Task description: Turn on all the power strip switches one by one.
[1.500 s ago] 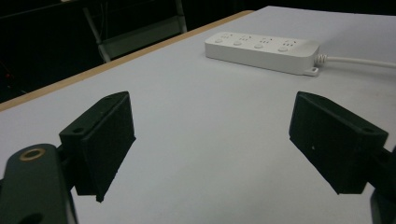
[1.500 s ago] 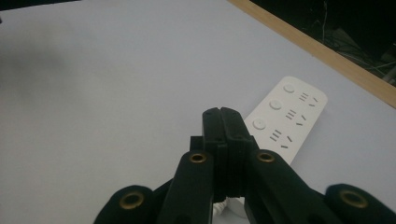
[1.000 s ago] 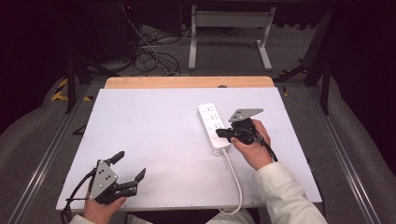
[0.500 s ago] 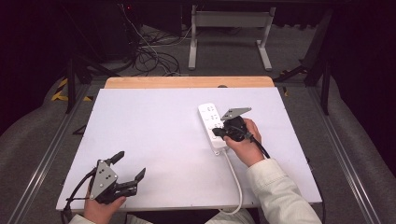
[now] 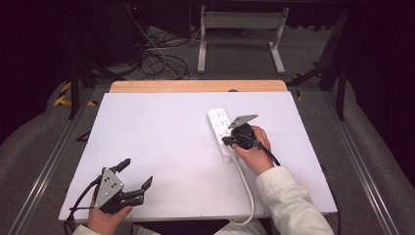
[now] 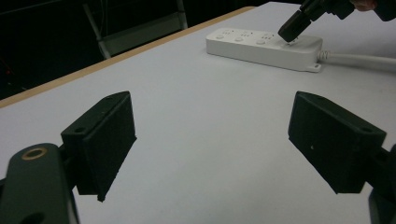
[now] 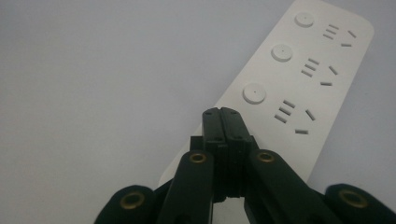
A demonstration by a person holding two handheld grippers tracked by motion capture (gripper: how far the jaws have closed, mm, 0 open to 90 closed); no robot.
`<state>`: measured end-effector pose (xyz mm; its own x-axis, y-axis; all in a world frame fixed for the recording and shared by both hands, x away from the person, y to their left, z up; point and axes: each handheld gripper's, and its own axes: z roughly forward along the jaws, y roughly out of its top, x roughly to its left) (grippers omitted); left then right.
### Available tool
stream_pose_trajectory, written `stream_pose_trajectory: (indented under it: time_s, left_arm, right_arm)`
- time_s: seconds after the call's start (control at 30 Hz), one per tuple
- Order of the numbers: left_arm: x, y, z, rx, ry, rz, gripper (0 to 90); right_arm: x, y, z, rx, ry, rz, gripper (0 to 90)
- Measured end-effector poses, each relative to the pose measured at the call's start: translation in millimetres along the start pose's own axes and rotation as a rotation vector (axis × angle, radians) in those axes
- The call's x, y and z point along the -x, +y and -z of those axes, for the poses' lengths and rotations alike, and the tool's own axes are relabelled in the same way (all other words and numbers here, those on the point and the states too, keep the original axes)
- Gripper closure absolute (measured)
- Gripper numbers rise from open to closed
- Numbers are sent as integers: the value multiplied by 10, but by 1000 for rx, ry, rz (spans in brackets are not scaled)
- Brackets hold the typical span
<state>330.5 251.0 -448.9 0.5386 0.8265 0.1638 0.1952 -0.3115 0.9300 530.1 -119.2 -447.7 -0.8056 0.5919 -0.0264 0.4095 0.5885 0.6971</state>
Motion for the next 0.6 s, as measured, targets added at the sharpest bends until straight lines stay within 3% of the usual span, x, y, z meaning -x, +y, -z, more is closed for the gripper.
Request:
stream_pose_trajectory:
  time_s: [0.6]
  left_arm:
    - [8, 0, 0, -2, -1, -3, 153]
  right_arm:
    - [-9, -41, -42, 11, 0, -1, 900]
